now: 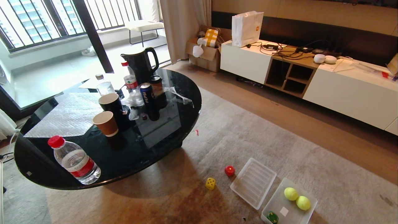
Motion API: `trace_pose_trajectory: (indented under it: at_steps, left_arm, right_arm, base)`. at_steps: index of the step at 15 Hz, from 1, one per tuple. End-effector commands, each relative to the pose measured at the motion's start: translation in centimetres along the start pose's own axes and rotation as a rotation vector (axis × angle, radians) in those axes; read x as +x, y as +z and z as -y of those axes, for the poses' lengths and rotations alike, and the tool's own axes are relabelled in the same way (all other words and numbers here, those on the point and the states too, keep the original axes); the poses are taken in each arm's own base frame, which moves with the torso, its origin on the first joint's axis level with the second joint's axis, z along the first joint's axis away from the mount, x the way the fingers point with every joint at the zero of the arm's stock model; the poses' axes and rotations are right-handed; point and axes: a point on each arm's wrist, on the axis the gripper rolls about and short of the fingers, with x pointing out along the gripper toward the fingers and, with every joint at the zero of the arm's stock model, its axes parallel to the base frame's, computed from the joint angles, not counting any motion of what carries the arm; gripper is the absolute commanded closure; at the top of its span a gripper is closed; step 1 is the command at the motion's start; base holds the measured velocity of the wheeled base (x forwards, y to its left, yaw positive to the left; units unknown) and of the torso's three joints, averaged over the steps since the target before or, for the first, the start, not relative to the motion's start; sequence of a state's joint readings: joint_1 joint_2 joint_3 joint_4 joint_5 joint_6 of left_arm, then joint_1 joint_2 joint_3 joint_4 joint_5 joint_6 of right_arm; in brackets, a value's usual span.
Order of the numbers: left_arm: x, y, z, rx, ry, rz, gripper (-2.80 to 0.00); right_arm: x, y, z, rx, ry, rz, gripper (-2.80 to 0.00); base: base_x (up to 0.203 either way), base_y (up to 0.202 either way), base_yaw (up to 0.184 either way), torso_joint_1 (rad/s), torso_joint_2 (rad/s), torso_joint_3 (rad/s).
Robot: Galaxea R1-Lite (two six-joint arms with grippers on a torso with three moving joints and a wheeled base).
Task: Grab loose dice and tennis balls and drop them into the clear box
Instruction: Put the toys in the box
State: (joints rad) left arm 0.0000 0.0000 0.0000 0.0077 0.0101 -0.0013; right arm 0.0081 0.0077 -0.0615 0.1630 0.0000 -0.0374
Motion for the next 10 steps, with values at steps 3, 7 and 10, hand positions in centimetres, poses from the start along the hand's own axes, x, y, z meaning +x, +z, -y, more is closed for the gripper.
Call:
trace_pose_trajectory:
  at_steps: [3,7,10]
  left_arm:
    - [0.0,0.0,0.0,0.0,0.001,0.0,0.0]
    - [0.0,0.0,0.0,0.0,0.001,0.0,0.0]
    - [0.0,0.0,0.0,0.0,0.001,0.0,0.0]
  right_arm:
    - [0.01,-0.01,0.0,-0.001,0.001,-0.003,0.0]
    - [0.01,0.0,0.0,-0.001,0.0,-0.003,0.0]
    - [0.01,-0.01,0.0,-0.001,0.001,-0.003,0.0]
  base:
    - [0.0,0.0,0.0,0.002,0.0,-0.197]
    - [0.0,0.0,0.0,0.0,0.0,-0.197]
    - [0.0,0.0,0.0,-0.002,0.0,-0.197]
